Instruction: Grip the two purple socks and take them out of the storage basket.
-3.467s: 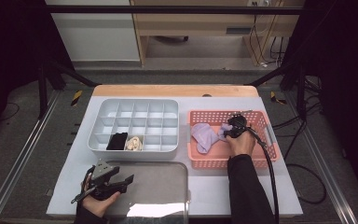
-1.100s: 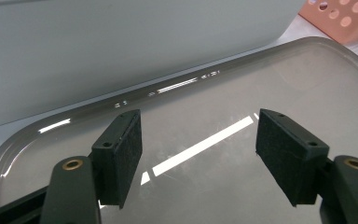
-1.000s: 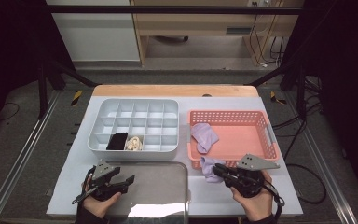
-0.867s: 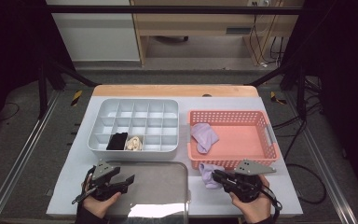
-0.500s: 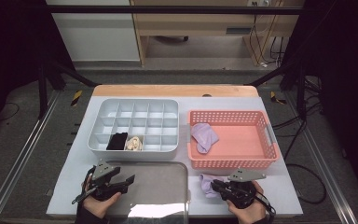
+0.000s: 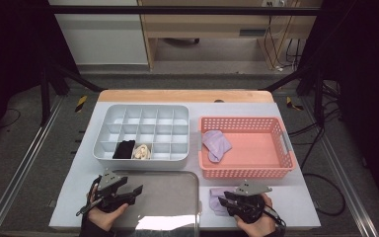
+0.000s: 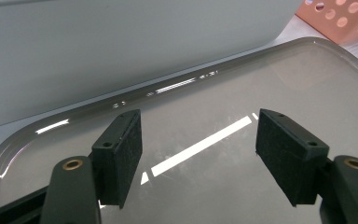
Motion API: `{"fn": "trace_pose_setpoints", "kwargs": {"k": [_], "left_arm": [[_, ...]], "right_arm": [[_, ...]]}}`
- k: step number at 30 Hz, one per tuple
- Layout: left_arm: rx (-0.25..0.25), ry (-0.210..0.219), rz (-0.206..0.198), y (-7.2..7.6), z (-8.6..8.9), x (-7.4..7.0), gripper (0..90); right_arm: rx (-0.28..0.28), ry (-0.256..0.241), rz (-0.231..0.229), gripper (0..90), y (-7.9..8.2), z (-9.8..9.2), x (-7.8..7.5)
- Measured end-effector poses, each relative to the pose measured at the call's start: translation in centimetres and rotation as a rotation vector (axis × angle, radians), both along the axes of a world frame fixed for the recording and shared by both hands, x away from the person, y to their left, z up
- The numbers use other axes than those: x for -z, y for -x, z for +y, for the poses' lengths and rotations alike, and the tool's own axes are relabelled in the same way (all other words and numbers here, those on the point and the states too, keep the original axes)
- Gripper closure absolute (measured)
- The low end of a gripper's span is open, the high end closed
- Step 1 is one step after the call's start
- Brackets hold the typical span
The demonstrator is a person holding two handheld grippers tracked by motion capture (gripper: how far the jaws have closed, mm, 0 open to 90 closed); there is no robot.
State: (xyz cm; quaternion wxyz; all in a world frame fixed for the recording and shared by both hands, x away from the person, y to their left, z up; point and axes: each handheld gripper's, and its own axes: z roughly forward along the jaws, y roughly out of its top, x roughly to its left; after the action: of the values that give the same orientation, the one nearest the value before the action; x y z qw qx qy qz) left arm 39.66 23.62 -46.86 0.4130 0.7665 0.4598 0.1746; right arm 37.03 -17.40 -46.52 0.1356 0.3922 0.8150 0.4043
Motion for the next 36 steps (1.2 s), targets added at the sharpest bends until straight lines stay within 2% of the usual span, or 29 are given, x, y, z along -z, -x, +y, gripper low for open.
{"fn": "trace_pose_setpoints", "kwargs": {"k": [6,13,23,36], "left_arm": [[0.003,-0.003,0.003,0.0,-0.2,0.0,30.9],[-0.005,-0.003,0.002,-0.1,0.0,0.1,30.9],[-0.008,-0.004,0.003,-0.1,0.1,0.1,30.9],[-0.008,-0.002,0.004,-0.2,0.2,0.1,30.9]], "right_arm": [[0.039,-0.027,-0.057,62.8,0.0,-0.6,-1.9],[0.077,-0.030,-0.112,59.9,-1.2,-0.8,-4.4],[0.144,-0.021,-0.161,56.6,-5.1,0.0,-8.0],[0.219,-0.018,-0.179,53.6,-10.1,1.0,-10.1]]}}
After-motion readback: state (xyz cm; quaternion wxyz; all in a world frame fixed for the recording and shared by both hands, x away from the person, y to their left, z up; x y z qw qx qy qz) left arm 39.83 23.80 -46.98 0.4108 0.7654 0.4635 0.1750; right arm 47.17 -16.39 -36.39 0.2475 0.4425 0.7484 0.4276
